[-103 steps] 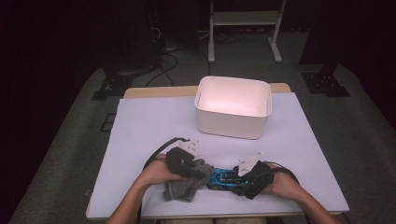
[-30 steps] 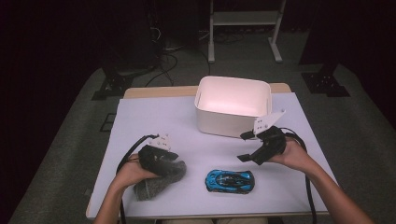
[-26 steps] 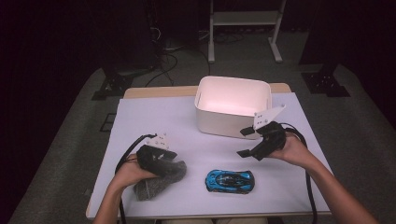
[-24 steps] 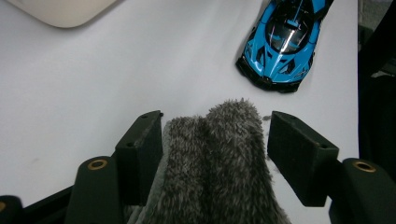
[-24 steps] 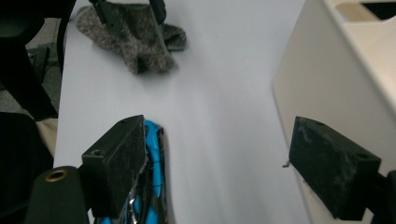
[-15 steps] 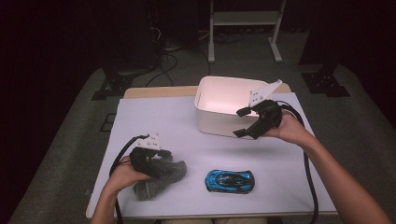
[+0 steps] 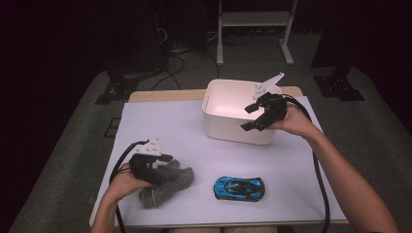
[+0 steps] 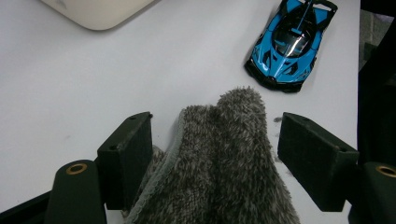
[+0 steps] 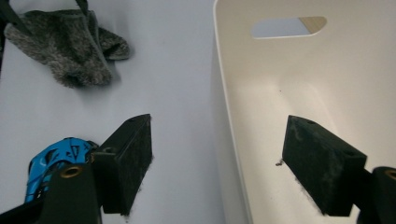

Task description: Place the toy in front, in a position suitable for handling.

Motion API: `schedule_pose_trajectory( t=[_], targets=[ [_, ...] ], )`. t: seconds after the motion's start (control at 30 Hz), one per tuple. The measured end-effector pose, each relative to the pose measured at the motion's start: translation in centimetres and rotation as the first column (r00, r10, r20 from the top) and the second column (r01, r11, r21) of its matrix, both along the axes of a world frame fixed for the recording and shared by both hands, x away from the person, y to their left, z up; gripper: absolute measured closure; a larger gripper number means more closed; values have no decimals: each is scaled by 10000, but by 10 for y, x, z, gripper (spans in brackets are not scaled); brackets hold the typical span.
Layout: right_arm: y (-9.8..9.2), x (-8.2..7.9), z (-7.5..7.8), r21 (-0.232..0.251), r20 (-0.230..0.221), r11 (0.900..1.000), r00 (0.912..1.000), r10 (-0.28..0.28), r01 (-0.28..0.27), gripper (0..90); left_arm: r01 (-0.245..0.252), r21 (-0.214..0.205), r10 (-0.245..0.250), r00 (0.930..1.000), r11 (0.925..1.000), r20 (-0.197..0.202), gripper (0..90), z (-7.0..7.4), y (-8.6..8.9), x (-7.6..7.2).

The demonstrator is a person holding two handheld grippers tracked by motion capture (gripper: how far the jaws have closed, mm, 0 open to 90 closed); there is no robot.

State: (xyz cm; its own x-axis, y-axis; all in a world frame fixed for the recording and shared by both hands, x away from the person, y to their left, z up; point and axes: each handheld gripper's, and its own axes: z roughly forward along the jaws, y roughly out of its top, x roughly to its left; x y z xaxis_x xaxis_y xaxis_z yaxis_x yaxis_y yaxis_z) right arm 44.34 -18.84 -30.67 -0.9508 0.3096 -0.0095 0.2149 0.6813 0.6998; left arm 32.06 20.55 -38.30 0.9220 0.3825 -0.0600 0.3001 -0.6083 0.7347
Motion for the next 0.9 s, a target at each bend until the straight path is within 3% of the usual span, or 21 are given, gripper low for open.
schedule_pose_trajectory(
  t=[0.37, 0.4, 0.53, 0.7, 0.8, 0.9],
  targets=[
    [10, 11, -12, -617, 41, 9981, 10000, -41, 44, 316, 236, -9, -236, 9997, 9997, -18, 251, 1, -4, 3],
    [15, 15, -10, -1367, 166, 9905, 9997, -156, 177, 385, 291, -9, -291, 9996, 9996, 16, 251, 1, -4, 3],
    [20, 19, -5, -1340, 67, 9910, 10000, 34, -24, 456, 277, -120, -277, 9996, 9995, 17, 251, 2, -4, 3],
    [33, 24, -8, -1661, -165, 9854, 9993, 341, -364, 522, 364, -150, -362, 9993, 9992, 99, 251, 4, -3, 3],
    [37, 25, -12, -1932, -160, 9799, 9987, 476, -497, 608, 381, -161, -380, 9992, 9991, 96, 250, 5, -3, 2],
    [39, 25, -15, -2000, -190, 9776, 9979, 626, -652, 794, 371, -183, -369, 9993, 9991, 111, 250, 5, -3, 2]
  ],
)
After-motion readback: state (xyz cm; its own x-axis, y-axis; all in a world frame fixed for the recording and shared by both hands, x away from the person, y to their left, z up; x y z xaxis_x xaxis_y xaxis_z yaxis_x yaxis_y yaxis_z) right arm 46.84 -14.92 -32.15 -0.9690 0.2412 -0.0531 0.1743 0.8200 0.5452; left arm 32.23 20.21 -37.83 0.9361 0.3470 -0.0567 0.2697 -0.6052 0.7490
